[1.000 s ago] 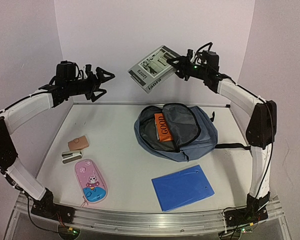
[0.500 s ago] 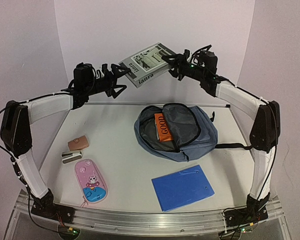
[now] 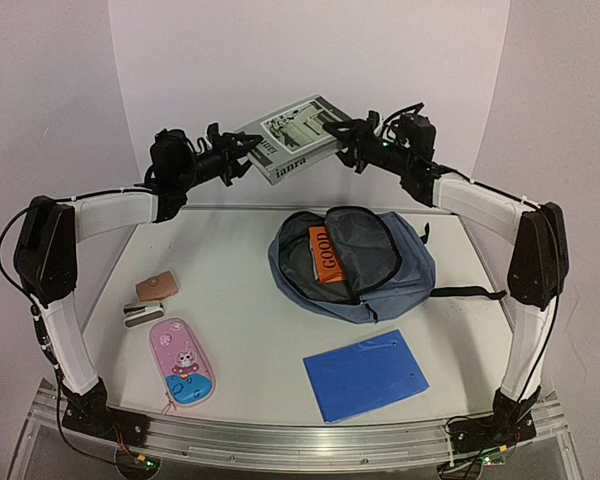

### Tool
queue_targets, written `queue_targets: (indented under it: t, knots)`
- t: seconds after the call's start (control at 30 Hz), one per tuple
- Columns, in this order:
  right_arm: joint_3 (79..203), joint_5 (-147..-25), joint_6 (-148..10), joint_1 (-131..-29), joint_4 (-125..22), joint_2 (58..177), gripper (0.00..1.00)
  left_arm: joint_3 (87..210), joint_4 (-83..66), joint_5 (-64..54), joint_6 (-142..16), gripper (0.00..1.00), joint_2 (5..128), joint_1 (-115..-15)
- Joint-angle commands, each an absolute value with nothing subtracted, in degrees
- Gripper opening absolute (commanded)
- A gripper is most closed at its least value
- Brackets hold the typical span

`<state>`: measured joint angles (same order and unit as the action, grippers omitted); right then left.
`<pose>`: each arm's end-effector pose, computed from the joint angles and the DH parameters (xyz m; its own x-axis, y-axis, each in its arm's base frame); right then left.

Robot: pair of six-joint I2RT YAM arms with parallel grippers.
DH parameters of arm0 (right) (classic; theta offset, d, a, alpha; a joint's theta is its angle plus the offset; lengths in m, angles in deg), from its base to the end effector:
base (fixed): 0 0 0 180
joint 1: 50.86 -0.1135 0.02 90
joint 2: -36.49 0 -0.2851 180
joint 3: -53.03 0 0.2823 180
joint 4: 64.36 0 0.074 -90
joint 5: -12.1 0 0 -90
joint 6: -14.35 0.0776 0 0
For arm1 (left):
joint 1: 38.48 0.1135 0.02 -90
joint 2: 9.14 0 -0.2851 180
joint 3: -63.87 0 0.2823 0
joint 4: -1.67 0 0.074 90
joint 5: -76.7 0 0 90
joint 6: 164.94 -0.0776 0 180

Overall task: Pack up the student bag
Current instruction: Pick up the book from the center of the board, then place the book in the student bag.

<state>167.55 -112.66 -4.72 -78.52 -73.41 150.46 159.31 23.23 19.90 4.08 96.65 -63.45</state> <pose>0.4701 0.2963 0.3997 -0.7828 0.4664 -0.4120 -0.4269 0.0793 0.9008 0.4458 -0.2545 0.3641 -0.7912 -0.5377 -0.2913 0.3330 0.0207 -0.9427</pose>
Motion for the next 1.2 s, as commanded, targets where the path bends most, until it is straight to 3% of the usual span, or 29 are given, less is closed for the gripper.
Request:
queue_targets:
  t: [0.0, 0.1, 0.23, 0.43, 0.77, 1.03, 1.1, 1.13, 1.17]
  knots:
    - [167.3, -113.5, -18.1, -79.2, -66.2, 146.5, 0.57, 156.4, 26.1, 21.4, 4.4, 0.24, 92.7, -61.9]
    - [166.8, -99.2, -37.4, -78.8, -46.8, 144.3, 0.77, 151.0, 20.4, 21.2, 2.1, 0.2, 87.8, -58.9]
    - [162.2, -89.3, -53.1, -78.6, -39.8, 142.9, 0.83, 148.2, 8.4, 23.6, -3.7, 0.17, 82.2, -55.4]
    - [161.5, -79.1, -69.6, -80.6, -32.8, 145.9, 0.73, 148.9, -6.9, 23.7, -11.5, 0.12, 79.6, -53.8]
    - [164.1, -76.1, -77.1, -85.6, -25.6, 155.5, 0.75, 148.5, -11.7, 23.8, -12.9, 0.12, 79.7, -53.7]
    - [169.8, -66.7, -79.4, -86.1, -26.0, 163.4, 0.73, 146.2, -11.9, 23.3, -13.0, 0.12, 77.5, -53.7]
    - [170.7, -64.8, -79.7, -86.2, -26.0, 165.0, 0.69, 146.2, -12.8, 23.3, -13.8, 0.12, 77.2, -53.7]
    - [171.0, -64.4, -79.7, -86.1, -25.9, 165.4, 0.64, 146.2, -13.3, 23.7, -14.2, 0.12, 77.0, -53.7]
    - [171.0, -64.3, -79.7, -86.1, -25.9, 165.2, 0.52, 146.3, -13.9, 24.3, -14.7, 0.12, 77.1, -53.7]
